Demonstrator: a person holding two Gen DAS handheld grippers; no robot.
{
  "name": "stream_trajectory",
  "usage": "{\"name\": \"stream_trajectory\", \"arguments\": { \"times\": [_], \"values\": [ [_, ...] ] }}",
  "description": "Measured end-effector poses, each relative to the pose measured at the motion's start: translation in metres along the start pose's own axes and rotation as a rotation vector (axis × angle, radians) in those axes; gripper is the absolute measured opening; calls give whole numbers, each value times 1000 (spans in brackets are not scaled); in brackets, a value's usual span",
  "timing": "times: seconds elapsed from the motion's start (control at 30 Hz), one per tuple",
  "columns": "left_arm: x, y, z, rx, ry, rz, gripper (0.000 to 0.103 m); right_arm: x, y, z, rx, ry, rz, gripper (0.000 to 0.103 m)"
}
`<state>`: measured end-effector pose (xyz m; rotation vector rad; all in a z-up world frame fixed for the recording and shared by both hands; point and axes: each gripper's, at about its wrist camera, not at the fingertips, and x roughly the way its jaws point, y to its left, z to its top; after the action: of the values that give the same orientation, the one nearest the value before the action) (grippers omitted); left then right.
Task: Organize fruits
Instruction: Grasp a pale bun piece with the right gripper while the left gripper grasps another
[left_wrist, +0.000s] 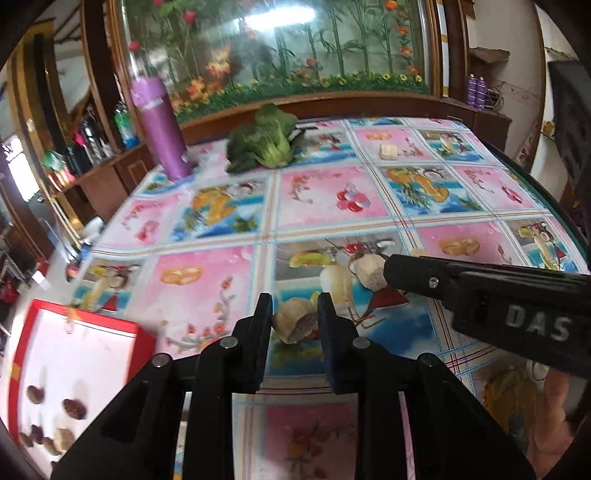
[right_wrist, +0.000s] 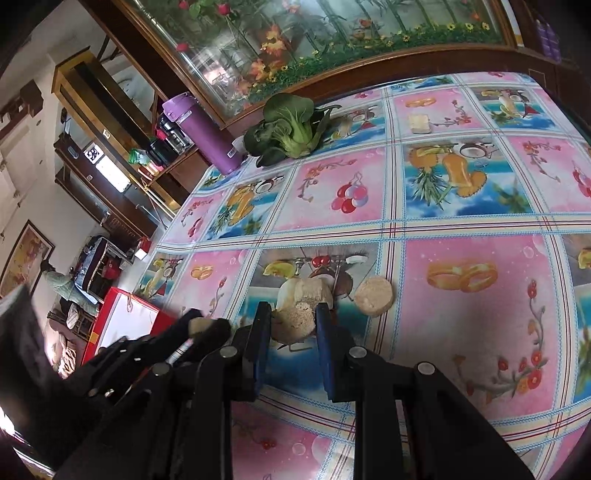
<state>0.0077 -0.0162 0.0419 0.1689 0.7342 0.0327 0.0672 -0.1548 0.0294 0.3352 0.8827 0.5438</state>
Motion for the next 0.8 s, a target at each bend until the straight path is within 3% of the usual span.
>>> {"name": "stream_trajectory", "arguments": {
  "times": [0.2, 0.8],
  "values": [
    [-32, 11, 1, -7, -97, 95, 27, 2, -1, -1, -3, 2, -12, 23],
    [-55, 44, -8, -86, -101, 137, 27, 6, 5, -6, -47, 3, -34, 23]
  ]
}}
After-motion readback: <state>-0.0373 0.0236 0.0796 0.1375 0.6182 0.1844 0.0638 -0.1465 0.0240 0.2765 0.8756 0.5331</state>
